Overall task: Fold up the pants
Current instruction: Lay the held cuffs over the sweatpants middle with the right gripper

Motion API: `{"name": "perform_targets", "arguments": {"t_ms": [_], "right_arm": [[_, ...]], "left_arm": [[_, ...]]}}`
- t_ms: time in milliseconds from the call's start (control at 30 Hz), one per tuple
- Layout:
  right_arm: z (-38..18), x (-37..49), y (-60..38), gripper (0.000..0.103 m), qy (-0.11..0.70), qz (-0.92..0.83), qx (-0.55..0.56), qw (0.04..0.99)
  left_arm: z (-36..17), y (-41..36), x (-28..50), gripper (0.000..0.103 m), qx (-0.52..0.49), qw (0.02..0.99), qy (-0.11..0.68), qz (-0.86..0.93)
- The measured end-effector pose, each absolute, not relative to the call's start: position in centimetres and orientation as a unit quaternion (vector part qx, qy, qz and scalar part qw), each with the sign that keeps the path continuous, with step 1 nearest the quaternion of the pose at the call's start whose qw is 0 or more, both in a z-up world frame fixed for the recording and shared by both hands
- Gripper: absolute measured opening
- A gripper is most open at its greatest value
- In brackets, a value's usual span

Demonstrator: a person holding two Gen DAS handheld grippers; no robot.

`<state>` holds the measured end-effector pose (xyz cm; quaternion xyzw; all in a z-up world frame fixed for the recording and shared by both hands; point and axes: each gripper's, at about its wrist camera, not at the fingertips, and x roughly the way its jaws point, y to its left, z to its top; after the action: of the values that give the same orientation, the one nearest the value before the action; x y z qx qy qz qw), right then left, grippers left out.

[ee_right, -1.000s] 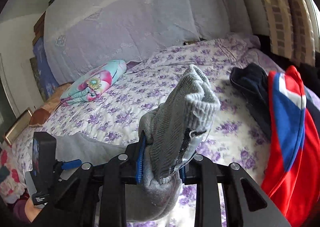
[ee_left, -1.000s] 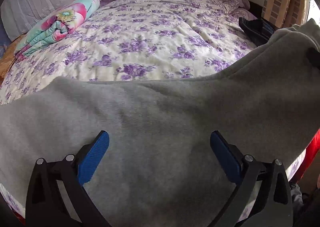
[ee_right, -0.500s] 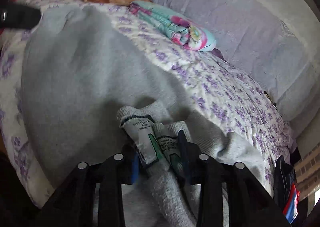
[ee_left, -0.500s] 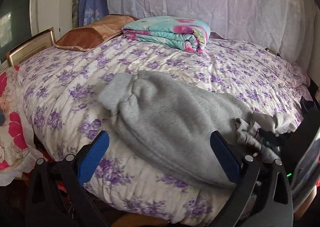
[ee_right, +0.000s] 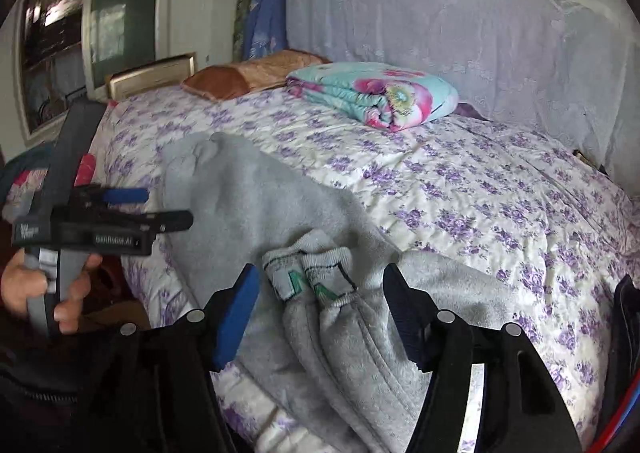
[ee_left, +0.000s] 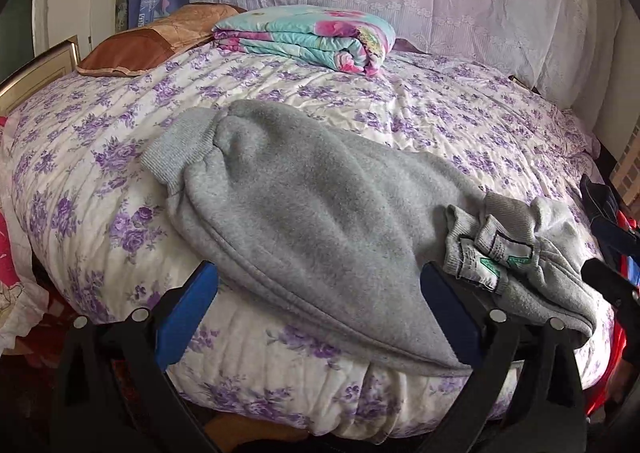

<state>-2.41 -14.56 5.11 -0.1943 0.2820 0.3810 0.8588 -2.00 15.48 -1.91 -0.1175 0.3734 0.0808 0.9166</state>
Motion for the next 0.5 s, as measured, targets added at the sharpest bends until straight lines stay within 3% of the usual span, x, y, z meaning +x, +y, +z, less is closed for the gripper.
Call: {"name": "perform_targets", "arguments": {"t_ms": [100, 167, 233, 433, 467, 500], "right_arm": [[2.7, -4.2, -13.3, 0.065, 0.248, 0.368, -0.298, 0.845], [1.7, -3.9, -12.4, 0.058, 0.251, 0.369, -0.307, 0.84], [1.9, -2.8, -12.0, 0.052, 0.266, 0.37, -0.292, 0.841], [-0.2, 1.3, -11.5, 0.05, 0.358, 0.356, -0.297, 0.81], [-0.8, 1.8, -11.6, 0.031, 0.374, 0.349, -0.293, 0.808], [-1.3, 2.4, -11.8, 0.031, 0.392, 0.352, -0.277, 0.804]], "left_arm": [[-2.1, 14.8, -1.8, 0.099, -0.111, 0.917, 0.375, 0.079], [-2.3, 14.7, -1.7, 0.099, -0.115, 0.915, 0.379, 0.076], [-2.4, 14.6, -1.8, 0.099, -0.117, 0.914, 0.38, 0.075], [-2.5, 15.1, -2.5, 0.099, -0.116, 0.914, 0.381, 0.082], [-2.7, 15.3, -2.4, 0.099, -0.119, 0.913, 0.382, 0.082], [-2.8, 15.4, -2.4, 0.099, -0.123, 0.912, 0.384, 0.081]]}}
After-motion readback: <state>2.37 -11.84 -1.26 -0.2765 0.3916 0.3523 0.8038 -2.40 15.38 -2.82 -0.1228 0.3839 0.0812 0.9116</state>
